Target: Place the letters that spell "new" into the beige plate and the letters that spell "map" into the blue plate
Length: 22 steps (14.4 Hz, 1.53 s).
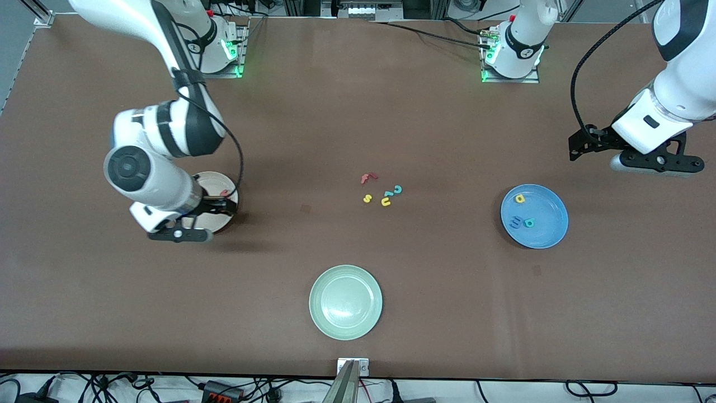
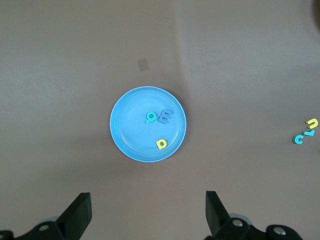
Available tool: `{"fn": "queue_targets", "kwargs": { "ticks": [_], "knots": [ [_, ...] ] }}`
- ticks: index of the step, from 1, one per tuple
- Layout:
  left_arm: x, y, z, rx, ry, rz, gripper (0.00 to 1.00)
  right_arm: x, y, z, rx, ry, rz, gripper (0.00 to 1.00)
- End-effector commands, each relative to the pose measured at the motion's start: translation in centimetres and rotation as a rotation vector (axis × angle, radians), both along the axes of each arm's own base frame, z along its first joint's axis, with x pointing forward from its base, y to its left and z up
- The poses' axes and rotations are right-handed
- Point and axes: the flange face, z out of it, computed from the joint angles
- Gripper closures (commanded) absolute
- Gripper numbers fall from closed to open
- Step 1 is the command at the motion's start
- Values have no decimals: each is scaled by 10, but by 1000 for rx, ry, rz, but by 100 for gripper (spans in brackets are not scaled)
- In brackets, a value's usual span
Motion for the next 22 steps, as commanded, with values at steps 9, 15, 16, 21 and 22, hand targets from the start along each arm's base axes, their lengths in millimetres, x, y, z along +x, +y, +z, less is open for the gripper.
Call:
{"fn": "queue_targets", "kwargs": {
  "ticks": [9, 15, 16, 21, 22],
  "knots": [
    [-5, 3, 5, -22, 5, 0, 0, -3, -152, 161, 24, -70, -179, 0],
    [-5, 3, 5, -22, 7, 0, 0, -36, -217, 220, 16, -113, -17, 0],
    [-5, 3, 5, -22, 7, 0, 0, -41, -222, 226, 35, -116, -30, 0],
    [-5, 4, 5, -22, 6, 1, 0, -73, -209, 231, 44, -59, -35, 0],
    [-5, 4, 5, -22, 6, 1, 0, -76, -210, 227, 44, -62, -36, 0]
  ]
}}
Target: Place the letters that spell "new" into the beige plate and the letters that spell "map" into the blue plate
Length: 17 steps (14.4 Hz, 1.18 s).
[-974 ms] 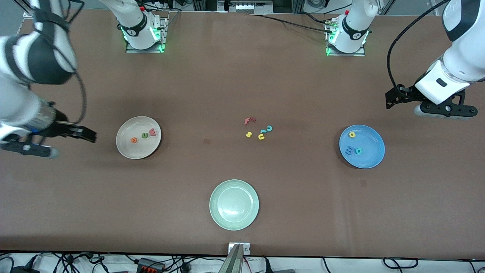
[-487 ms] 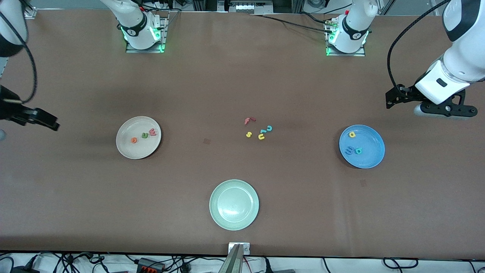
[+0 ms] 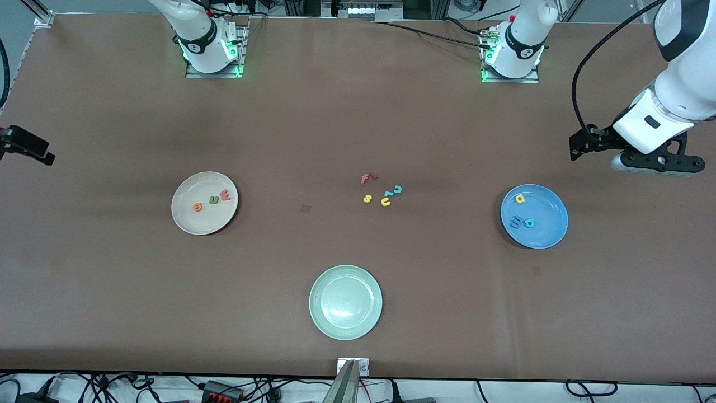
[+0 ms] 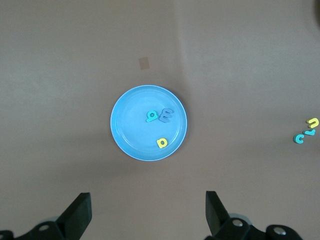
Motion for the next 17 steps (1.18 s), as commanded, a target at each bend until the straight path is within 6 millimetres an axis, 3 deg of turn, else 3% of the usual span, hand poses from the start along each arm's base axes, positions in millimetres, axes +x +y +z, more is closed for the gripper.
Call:
{"fn": "queue_targets", "kwargs": {
  "ticks": [1, 5, 17],
  "knots": [
    [-5, 3, 5, -23, 3, 0, 0, -21, 4, -8, 5, -5, 6, 0],
    [-5, 3, 5, -23, 3, 0, 0, -55, 8, -18, 3, -32, 12, 0],
    [-5, 4, 4, -23, 5, 0, 0, -60, 10, -21, 12, 19, -41, 0]
  ]
}}
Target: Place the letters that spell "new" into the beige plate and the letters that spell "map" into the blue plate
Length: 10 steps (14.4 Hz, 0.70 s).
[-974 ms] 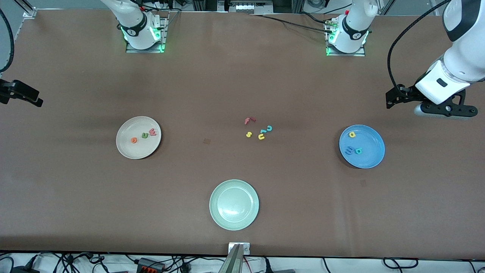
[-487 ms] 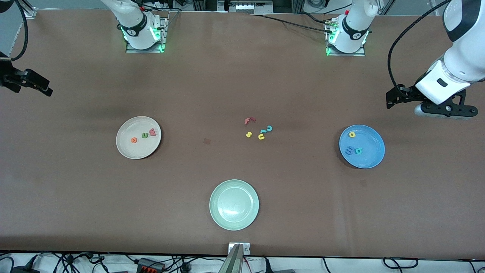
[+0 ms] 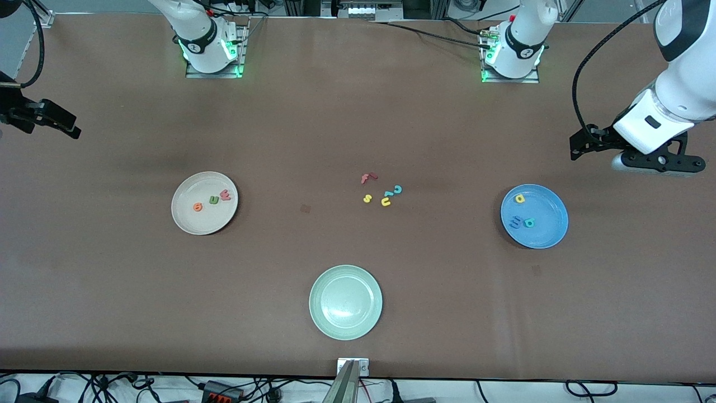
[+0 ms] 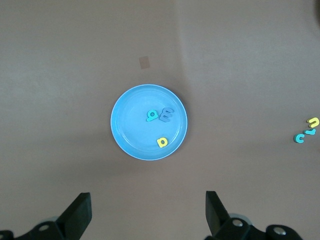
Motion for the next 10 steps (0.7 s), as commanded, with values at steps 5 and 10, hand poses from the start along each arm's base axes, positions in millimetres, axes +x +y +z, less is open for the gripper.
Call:
{"fn": "queue_targets", "kwargs": {
  "ticks": [5, 10],
  "knots": [
    [-4, 3, 5, -23, 2, 0, 0, -5, 1, 1, 3, 0, -5, 0],
    [-4, 3, 5, -23, 2, -2, 0, -4, 0, 0, 3, 0, -7, 0]
  ]
}}
